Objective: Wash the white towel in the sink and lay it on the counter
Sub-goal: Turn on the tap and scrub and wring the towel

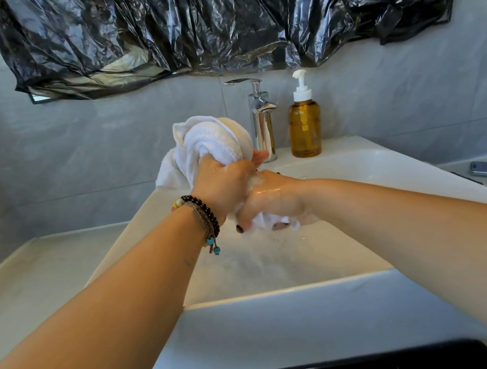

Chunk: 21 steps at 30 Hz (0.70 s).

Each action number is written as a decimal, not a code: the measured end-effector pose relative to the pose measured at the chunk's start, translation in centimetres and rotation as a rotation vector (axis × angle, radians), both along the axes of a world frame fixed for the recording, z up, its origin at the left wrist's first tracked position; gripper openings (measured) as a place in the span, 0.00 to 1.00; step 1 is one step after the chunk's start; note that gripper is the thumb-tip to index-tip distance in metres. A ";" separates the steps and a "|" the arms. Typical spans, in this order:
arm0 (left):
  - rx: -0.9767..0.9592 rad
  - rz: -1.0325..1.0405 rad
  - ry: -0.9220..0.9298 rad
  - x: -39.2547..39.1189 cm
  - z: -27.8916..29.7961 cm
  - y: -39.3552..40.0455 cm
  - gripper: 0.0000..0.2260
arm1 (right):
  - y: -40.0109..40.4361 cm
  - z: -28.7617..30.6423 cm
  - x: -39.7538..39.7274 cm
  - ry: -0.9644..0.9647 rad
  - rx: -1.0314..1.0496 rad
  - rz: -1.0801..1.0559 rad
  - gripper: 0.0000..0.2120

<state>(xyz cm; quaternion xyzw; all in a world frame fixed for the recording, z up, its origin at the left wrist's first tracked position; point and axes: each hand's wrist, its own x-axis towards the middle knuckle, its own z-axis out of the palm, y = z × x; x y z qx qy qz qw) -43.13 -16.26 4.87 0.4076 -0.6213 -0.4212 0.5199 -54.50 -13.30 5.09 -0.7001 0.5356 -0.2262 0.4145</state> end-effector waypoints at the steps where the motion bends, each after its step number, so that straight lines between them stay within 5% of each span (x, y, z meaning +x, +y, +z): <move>1: -0.022 -0.012 -0.013 0.1 0.0 0.1 0.12 | 0.0 -0.1 -0.1 -0.032 0.019 0.025 0.09; 8: -0.064 -0.177 -0.026 0.3 0.3 0.8 0.14 | 0.2 -0.6 -0.8 -0.199 0.176 0.223 0.05; 11: -0.076 -0.246 -0.022 0.4 0.4 1.0 0.15 | -0.4 -0.9 -1.0 -0.230 0.276 0.271 0.13; 15: -0.071 -0.311 -0.041 0.6 0.4 1.2 0.15 | -0.6 -1.1 -1.1 -0.287 0.374 0.252 0.05; 18: -0.039 -0.351 -0.045 0.6 0.5 1.3 0.16 | -0.9 -1.3 -1.2 -0.323 0.431 0.275 0.14; 21: 0.020 -0.413 -0.062 0.9 0.4 1.2 0.16 | -0.7 -1.4 -1.2 -0.337 0.455 0.293 0.05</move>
